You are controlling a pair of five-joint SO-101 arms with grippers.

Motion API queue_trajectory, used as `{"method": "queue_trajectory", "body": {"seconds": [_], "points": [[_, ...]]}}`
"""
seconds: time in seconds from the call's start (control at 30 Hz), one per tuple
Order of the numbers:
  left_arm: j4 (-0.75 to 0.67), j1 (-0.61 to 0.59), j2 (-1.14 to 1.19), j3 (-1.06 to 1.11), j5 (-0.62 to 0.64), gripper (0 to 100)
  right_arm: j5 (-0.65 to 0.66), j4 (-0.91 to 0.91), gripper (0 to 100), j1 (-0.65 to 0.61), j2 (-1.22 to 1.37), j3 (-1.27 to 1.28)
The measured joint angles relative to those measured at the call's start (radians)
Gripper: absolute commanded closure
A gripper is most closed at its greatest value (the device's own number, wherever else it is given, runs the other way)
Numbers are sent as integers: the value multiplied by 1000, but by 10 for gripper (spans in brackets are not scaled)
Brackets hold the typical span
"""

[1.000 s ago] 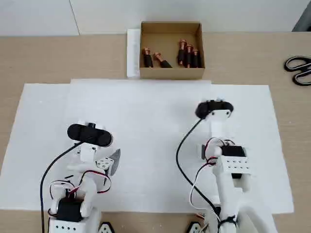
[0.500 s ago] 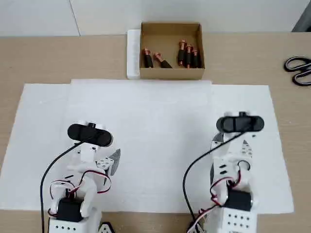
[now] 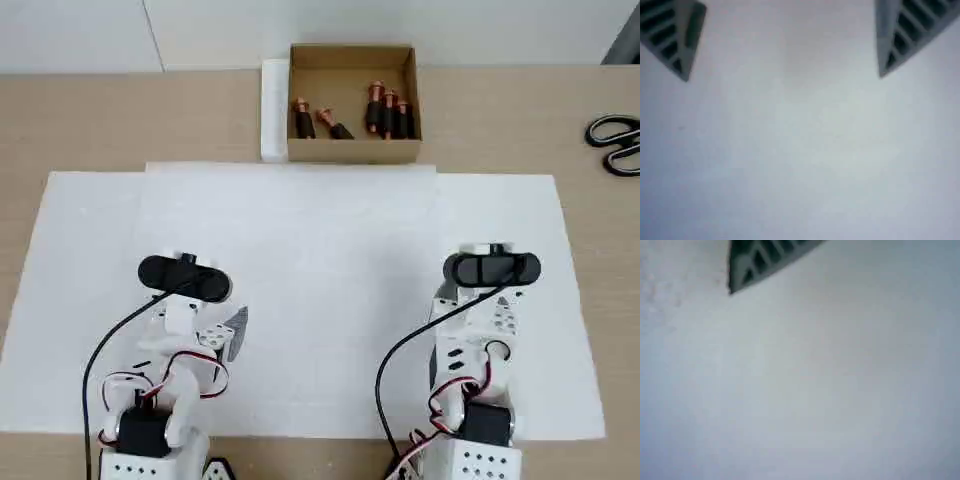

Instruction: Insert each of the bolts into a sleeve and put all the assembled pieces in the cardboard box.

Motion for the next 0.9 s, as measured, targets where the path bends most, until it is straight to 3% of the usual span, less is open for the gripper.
{"method": "queue_trajectory", "body": {"seconds": [0.9], "points": [[0, 0, 0, 0, 0, 769, 0, 41, 861, -28, -2, 0]]}}
